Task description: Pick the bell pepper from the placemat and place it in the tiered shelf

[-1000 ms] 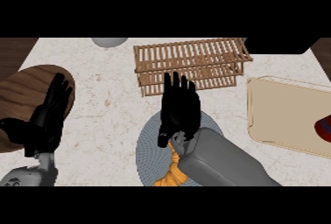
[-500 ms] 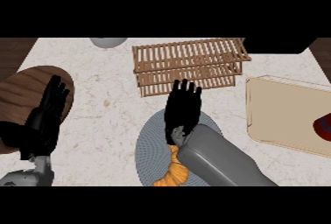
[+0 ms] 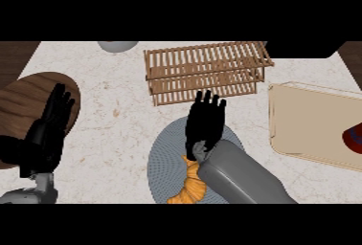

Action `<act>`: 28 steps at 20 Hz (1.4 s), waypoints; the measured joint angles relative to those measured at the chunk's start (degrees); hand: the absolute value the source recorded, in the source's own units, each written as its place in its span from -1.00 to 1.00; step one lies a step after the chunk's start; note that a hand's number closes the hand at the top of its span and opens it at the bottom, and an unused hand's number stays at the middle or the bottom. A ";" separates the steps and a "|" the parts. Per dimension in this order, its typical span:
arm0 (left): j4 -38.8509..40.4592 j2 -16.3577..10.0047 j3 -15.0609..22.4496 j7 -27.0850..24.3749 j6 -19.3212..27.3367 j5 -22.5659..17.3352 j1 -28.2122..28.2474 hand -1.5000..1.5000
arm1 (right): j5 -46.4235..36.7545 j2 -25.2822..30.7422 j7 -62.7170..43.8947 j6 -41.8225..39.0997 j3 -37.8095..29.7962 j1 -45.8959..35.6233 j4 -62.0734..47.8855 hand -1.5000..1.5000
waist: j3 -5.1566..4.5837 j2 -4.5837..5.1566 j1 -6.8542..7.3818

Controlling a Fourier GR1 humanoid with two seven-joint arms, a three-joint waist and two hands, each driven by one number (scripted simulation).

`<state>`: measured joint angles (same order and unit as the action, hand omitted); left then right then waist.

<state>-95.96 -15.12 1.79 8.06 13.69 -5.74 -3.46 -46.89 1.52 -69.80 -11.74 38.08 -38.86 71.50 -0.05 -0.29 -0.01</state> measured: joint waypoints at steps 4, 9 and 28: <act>0.15 0.07 -0.50 0.43 0.17 0.30 -1.02 0.00 | -1.15 -0.07 0.37 0.14 0.48 2.31 -0.14 -1.00 | 0.01 0.09 0.01; -1.45 0.54 0.02 1.89 0.54 1.23 -0.72 0.00 | -3.53 -0.24 1.57 0.96 -0.06 5.31 -0.15 -1.00 | 0.03 0.04 0.09; 1.70 2.41 -1.80 0.61 -1.31 2.30 -2.45 0.00 | -6.39 -1.01 7.14 3.30 -4.39 9.54 -5.55 1.00 | -0.01 -0.07 0.27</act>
<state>-94.27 -12.71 -0.01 8.67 12.38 -3.44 -5.91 -53.28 0.52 -62.66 -8.44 33.68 -29.32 65.95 -0.06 -0.36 0.26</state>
